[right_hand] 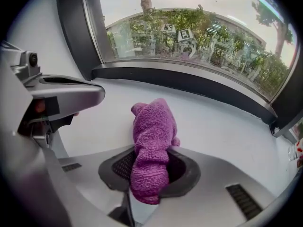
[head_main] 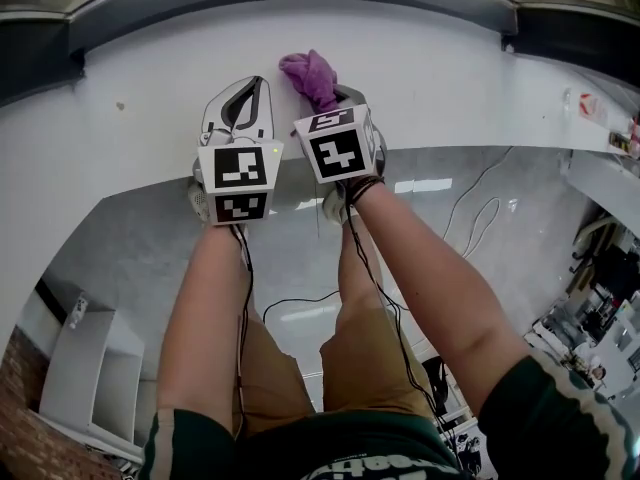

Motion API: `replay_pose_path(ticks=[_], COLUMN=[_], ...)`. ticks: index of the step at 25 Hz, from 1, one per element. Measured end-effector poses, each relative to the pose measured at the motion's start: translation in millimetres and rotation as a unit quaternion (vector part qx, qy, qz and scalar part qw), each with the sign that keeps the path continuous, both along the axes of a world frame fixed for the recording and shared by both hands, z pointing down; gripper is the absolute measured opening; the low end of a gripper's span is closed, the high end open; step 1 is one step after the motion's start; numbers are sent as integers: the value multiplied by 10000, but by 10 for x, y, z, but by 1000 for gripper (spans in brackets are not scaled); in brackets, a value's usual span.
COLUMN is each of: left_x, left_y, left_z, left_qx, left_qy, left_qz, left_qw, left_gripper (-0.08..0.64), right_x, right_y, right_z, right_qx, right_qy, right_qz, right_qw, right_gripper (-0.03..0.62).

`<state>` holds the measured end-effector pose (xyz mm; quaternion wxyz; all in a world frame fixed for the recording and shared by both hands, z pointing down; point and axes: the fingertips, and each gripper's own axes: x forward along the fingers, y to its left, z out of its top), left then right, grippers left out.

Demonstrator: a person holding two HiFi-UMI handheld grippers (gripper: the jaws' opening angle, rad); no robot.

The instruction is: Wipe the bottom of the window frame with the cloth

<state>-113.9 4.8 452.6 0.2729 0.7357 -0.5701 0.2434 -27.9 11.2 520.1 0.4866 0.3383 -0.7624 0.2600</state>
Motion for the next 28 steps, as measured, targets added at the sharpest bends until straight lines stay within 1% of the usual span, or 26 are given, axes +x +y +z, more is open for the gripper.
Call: replay_pose_path(ticks=[8, 14, 18, 23, 28], left_x=[-752, -1399, -1775, -2128, -2327], left_y=[316, 560, 731, 872, 960], left_z=[-51, -117, -193, -254, -273], left_qx=[-21, -45, -73, -74, -139], left_qy=[-105, -242, -325, -391, -479], left_qz=[-356, -798, -1035, -1217, -1329], left_qw=[9993, 9965, 9941, 9918, 9899], left_gripper=[9, 9, 9, 9, 9], right_x=[-749, -1326, -1663, -2063, -2366], right_y=[223, 357, 451, 592, 660], right_z=[-8, -11, -40, -45, -34], right_qx=[-52, -76, -98, -165, -259], right_qy=[-150, -234, -265, -354, -483], right_qz=[-275, -679, -836, -1002, -1131], right_qw=[9995, 9974, 9961, 9942, 9921], right_gripper=[117, 117, 117, 117, 117])
